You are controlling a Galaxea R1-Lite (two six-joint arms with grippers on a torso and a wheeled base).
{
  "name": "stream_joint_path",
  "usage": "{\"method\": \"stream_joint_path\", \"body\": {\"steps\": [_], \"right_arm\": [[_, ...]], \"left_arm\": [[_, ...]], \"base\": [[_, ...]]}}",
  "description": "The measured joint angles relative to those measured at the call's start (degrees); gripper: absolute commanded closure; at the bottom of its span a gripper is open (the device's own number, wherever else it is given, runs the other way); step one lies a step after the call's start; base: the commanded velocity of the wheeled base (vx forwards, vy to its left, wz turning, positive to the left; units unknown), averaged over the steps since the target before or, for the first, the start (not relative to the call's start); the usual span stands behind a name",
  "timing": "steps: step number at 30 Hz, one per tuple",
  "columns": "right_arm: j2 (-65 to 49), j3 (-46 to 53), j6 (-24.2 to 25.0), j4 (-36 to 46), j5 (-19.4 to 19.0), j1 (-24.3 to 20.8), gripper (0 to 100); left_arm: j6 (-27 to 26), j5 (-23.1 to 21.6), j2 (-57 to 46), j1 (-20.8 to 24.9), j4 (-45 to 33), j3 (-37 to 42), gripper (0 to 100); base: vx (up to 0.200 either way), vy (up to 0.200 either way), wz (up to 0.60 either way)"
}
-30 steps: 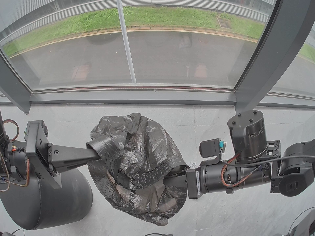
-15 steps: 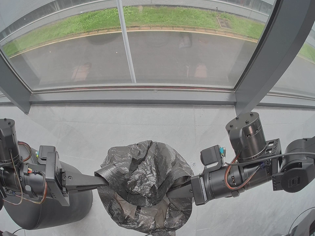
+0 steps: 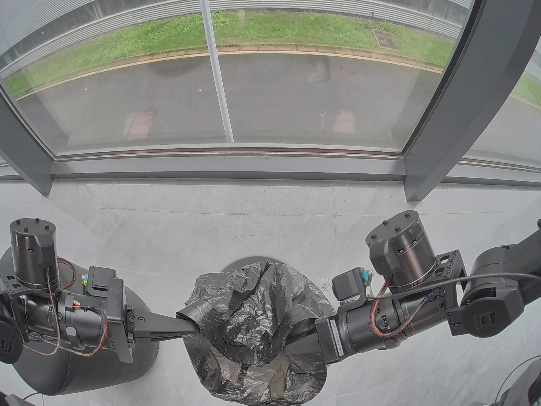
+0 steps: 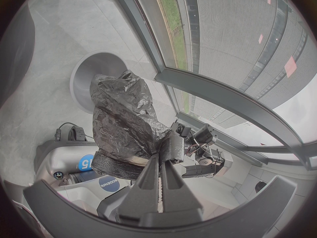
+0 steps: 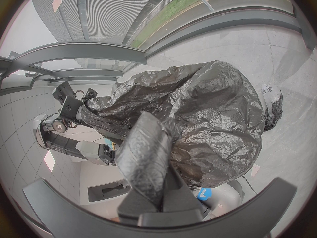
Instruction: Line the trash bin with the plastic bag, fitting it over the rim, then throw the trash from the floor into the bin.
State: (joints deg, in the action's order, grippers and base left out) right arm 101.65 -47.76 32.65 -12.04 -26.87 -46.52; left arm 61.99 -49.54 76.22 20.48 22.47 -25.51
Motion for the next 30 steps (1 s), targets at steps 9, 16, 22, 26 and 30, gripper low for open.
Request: {"method": "stream_joint_path", "body": {"steps": [9,16,22,26,30], "right_arm": [[5.5,-3.6,-2.5,-0.6,0.0,0.5,100],[10.6,-8.4,-5.5,-0.5,0.0,2.1,100],[14.7,-13.1,-6.5,-0.5,0.0,4.0,100],[17.3,-15.6,-7.8,-0.5,0.0,5.6,100],[19.4,-17.4,-9.6,-0.4,0.0,7.0,100]], "left_arm": [[0.0,-0.1,4.1,-0.9,4.2,-0.1,100],[0.0,-1.5,9.0,-4.8,9.1,-0.3,100],[0.0,-5.9,15.3,-10.1,18.2,-0.5,100],[0.0,-8.3,20.1,-12.8,23.9,-0.5,100],[0.2,-9.1,24.6,-14.5,29.3,-0.7,100]], "base": [[0.0,0.0,0.0],[0.0,0.0,0.0],[0.0,0.0,0.0],[0.0,0.0,0.0],[0.0,0.0,0.0]]}}
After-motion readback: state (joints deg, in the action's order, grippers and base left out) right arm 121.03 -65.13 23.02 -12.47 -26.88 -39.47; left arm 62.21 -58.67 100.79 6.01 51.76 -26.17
